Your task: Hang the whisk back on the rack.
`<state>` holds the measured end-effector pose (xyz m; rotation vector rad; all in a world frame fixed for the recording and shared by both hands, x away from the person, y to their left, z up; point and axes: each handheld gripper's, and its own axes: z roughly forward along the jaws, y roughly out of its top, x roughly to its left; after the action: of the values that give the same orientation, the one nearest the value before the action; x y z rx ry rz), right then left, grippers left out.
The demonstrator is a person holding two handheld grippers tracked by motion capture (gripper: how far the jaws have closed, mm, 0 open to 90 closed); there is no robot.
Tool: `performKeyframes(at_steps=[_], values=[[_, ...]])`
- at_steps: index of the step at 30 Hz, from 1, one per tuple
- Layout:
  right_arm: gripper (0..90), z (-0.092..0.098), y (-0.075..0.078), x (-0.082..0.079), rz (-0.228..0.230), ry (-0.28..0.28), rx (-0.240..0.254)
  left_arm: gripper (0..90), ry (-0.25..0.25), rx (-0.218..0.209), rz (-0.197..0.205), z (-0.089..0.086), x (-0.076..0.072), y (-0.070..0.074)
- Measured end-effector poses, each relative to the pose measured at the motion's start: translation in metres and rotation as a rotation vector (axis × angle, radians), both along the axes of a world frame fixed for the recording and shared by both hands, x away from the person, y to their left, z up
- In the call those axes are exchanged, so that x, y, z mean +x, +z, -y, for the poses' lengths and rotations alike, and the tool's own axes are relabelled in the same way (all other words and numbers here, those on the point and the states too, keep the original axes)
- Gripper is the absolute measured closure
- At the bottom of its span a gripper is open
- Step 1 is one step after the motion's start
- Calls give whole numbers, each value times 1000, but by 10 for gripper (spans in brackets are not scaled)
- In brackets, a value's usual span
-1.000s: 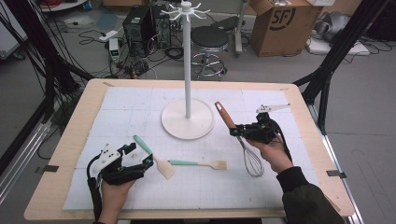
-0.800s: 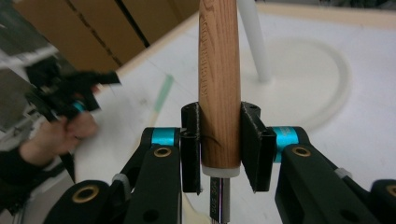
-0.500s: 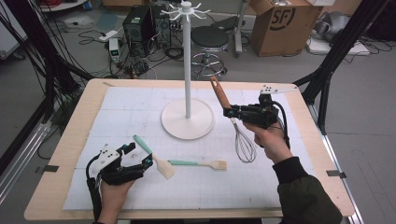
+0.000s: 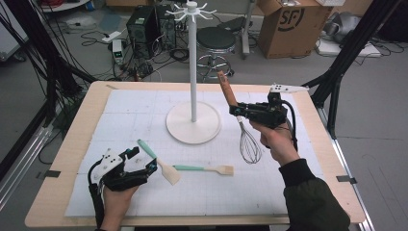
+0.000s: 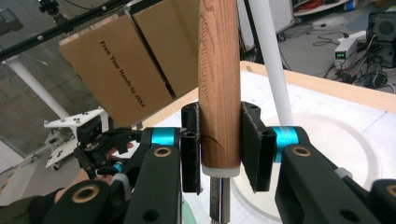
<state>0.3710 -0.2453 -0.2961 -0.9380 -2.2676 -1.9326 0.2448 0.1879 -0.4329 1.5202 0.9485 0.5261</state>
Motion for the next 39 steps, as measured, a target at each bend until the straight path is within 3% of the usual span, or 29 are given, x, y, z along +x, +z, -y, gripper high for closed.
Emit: performKeyframes(at_steps=[15,22,33,39], values=[[716,-1,12,-1,60,-14,72,176,-9,-10,-2,1,2,-1],[716,-6,16,8,63,-15,119,178,4,6,4,0,2,-1],[716,-20,32,17,106,4,188,179,11,1,11,-3,2,-1],[716,-23,31,24,109,6,235,180,12,4,12,-3,2,-1]])
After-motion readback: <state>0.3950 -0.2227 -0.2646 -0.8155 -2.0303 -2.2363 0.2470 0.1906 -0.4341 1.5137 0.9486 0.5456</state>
